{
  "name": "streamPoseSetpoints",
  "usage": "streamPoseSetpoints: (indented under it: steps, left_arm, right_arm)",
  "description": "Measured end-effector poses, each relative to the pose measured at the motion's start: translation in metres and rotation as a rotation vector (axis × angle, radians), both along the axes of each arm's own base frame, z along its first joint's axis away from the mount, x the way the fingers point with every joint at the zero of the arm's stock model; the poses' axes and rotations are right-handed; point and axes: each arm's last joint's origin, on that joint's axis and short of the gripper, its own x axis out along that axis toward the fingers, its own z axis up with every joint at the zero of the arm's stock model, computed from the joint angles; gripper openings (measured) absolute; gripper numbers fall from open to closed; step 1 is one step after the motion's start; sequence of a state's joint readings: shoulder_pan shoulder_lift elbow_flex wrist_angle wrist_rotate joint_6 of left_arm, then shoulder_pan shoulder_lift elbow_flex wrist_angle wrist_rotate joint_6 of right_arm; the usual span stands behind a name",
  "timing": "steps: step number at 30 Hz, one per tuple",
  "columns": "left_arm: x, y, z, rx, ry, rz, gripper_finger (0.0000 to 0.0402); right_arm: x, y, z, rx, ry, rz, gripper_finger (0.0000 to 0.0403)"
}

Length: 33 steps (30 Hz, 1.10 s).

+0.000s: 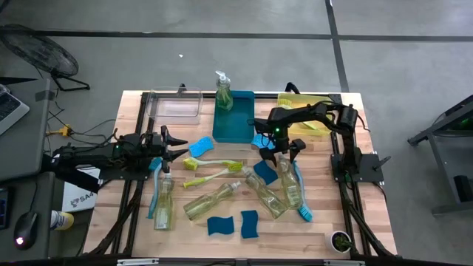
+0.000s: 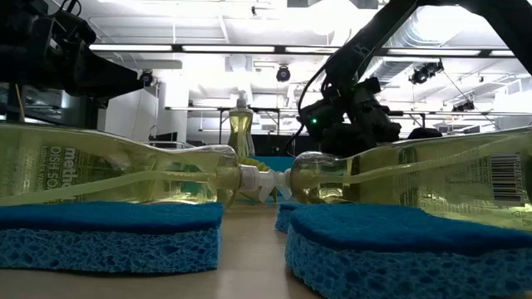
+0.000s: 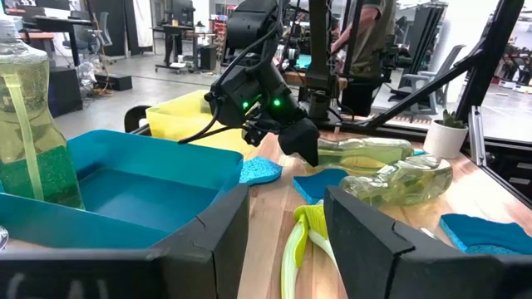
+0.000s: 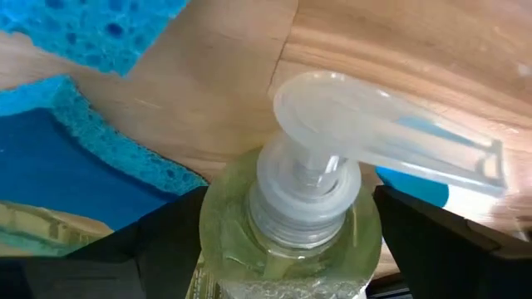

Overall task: Pick & Place Kitchen Sink Supplies
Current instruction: Put the yellow soap dispenser into the blue bin

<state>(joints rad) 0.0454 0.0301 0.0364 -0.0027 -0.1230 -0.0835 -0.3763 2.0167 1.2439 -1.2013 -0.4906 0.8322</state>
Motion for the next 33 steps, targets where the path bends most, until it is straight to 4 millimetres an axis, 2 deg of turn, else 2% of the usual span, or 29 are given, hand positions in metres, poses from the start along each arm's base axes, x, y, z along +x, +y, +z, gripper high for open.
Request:
streamPoseSetpoints:
  steps: [11,22,33]
  left_arm:
    - [0.0,0.0,-0.0001,0.0,0.0,0.0,0.0154]
    - [0.0,0.0,-0.0001,0.0,0.0,0.0,0.0154]
    - [0.0,0.0,0.0,0.0,0.0,0.001,0.0154]
  right_arm:
    - [-0.0021,0.0077,-0.0061,0.027,-0.001,0.0,0.0331]
    - [-0.0018,0.0072,-0.0066,0.011,0.007,-0.006,0.0281]
    - [-0.001,0.007,-0.005,0.008,-0.022,0.023,0.028]
